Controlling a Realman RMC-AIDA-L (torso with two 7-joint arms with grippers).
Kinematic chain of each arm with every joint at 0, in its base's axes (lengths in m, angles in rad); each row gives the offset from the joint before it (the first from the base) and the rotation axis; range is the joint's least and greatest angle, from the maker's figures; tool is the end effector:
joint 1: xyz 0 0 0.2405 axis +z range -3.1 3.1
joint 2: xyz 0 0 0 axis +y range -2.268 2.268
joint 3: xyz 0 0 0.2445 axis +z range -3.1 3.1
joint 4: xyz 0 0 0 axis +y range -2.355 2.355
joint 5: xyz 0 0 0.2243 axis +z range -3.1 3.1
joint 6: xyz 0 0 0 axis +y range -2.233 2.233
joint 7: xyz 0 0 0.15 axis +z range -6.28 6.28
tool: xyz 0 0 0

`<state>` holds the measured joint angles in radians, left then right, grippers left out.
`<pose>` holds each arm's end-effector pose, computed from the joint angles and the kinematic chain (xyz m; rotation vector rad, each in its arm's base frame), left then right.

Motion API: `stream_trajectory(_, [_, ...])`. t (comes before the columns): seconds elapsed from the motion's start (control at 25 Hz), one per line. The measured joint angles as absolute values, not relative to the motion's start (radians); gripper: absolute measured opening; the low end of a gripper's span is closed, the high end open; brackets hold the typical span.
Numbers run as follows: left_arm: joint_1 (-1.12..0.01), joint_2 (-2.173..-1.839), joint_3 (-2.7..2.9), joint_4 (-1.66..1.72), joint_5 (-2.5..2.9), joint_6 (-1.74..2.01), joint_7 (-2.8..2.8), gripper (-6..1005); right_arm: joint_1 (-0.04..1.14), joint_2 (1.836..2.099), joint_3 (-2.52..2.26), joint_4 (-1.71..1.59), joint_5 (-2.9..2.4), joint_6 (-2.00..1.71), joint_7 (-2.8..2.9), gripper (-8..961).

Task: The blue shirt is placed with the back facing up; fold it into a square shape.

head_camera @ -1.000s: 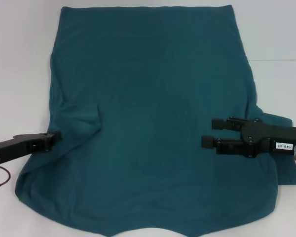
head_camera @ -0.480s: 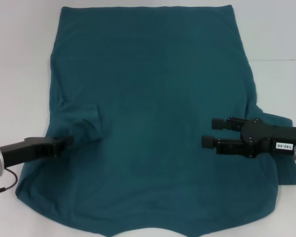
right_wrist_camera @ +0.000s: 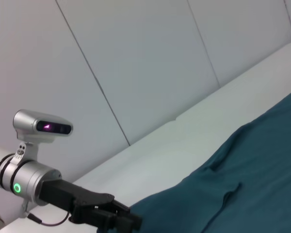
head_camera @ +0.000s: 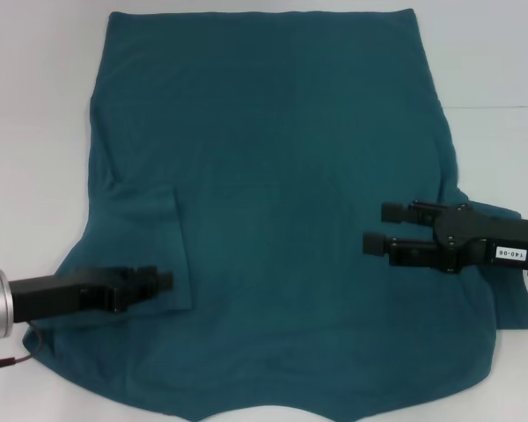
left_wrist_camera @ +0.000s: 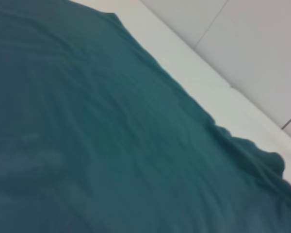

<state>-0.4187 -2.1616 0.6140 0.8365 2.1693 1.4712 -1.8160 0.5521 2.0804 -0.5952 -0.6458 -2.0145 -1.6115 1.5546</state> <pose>-0.2994 0.3200 0.0035 -2.4562 -1.2534 -0.5721 0.2537 0.3406 0.0089 -2.6718 0.8715 0.8368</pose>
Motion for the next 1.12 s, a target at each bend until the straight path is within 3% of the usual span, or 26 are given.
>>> stream_trajectory(0.6, [-0.435, -2.163, 0.612, 0.783, 1.934, 1.509, -1.635, 709, 0.479, 2.077, -0.472, -0.647, -1.903, -1.604, 1.813, 894])
stream_trajectory(0.84, [-0.448, -2.164, 0.616, 0.758, 1.92, 1.519, -1.619, 873, 0.442, 2.074, -0.401, -0.653, -1.9, -1.599, 1.929, 894])
stream_trajectory(1.12, [-0.449, -2.162, 0.612, 0.758, 1.916, 1.545, -1.607, 867, 0.392, 2.074, -0.324, -0.656, -1.9, -1.558, 2.065, 894])
